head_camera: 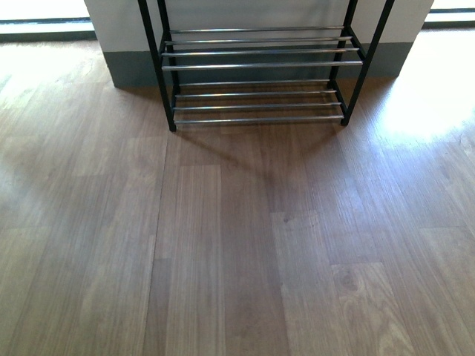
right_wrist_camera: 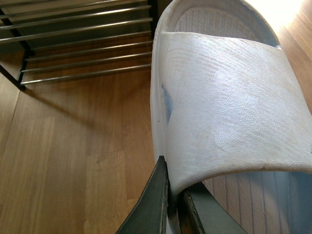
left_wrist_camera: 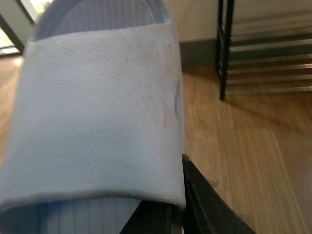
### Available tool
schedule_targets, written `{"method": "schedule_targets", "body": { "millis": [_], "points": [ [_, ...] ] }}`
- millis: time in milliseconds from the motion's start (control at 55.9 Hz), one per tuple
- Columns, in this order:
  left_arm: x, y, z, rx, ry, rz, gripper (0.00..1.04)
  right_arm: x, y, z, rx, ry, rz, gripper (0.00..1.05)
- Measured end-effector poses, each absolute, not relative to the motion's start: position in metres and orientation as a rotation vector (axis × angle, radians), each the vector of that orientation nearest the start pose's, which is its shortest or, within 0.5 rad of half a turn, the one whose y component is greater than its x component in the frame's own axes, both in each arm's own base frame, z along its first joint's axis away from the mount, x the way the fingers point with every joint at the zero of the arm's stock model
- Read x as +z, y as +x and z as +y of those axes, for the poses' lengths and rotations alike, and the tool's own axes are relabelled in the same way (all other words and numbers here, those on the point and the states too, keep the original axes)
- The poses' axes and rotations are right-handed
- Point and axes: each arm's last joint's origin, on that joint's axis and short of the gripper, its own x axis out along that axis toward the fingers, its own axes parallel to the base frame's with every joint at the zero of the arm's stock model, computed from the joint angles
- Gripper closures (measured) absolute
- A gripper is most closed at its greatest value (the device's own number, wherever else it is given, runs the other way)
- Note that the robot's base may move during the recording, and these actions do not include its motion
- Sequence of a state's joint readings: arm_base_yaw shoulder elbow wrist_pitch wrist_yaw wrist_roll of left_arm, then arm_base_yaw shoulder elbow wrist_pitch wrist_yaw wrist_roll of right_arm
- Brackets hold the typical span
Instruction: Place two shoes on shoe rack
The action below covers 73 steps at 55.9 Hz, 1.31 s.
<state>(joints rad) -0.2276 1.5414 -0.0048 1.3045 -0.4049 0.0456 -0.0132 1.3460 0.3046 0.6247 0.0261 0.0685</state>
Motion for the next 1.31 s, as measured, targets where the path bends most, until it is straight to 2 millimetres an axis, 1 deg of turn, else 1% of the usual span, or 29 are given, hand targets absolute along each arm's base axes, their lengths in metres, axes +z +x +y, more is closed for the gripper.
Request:
{"method": "schedule_targets", "body": {
  "millis": [72,215,1305],
  "points": [
    [0.1025,0.1687,-0.0267,0.198,0.104,0.206,1.03,0.1406,0.2251,-0.0037,-0.053,0.065,0.415,1.03],
    [0.1046,0.1713,-0.0275,0.195,0.088,0.179,1.03,0.1406,0.2251,-0.0038,-0.053,0.065,0.415,1.03],
    [0.1045,0.1721,-0.0281,0.187,0.087,0.179,1.03,0.1405,0.2249,-0.0038,-0.054,0.065,0.416,1.03]
  ]
}}
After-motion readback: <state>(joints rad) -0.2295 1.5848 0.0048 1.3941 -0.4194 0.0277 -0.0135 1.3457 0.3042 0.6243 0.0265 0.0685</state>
